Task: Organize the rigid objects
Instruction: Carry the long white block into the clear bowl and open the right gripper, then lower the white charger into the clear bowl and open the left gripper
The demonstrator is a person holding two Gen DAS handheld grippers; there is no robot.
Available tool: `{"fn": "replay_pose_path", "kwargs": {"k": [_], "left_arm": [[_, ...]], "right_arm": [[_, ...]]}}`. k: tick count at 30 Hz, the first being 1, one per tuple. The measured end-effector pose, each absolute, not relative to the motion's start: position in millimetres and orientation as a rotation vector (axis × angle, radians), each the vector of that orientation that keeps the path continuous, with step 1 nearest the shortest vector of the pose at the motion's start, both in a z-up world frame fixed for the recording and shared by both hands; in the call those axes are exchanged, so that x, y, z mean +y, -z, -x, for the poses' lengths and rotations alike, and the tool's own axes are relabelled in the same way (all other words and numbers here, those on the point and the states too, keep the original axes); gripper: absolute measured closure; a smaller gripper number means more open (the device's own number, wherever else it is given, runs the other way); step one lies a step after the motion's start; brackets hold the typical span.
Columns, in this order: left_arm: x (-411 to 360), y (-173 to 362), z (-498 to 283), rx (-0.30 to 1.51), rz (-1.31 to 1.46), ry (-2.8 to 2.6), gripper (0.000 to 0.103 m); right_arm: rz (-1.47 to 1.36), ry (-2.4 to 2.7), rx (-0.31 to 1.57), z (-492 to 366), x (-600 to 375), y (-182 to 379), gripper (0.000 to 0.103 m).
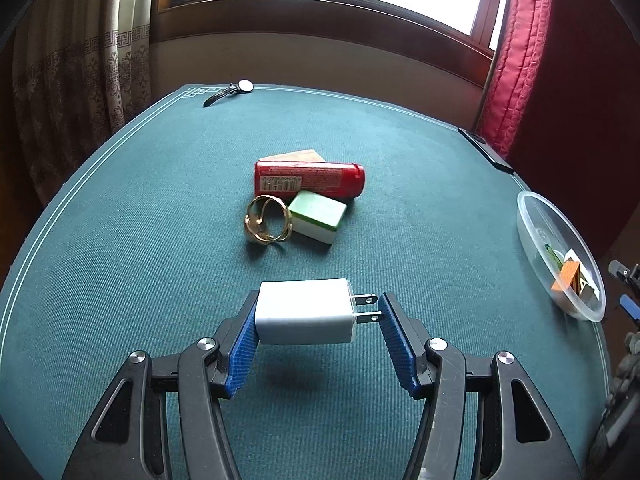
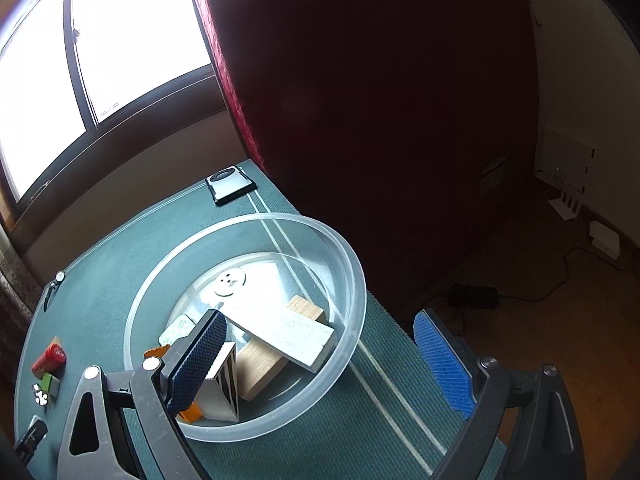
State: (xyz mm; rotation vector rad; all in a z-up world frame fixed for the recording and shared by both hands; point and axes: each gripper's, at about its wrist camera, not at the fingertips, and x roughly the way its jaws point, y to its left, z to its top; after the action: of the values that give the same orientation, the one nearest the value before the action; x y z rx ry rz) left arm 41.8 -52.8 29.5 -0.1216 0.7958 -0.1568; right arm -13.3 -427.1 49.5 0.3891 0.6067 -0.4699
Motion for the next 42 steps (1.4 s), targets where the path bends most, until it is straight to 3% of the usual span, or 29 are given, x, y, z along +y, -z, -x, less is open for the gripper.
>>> {"fn": "replay_pose_path", "kwargs": {"k": [42], "left_arm": [[-281,-78,-67,0.732,-0.148,0.518,0.044]], "right_arm": [[-0.418,0.470,0.528,49,-443,-25,0.005]]}}
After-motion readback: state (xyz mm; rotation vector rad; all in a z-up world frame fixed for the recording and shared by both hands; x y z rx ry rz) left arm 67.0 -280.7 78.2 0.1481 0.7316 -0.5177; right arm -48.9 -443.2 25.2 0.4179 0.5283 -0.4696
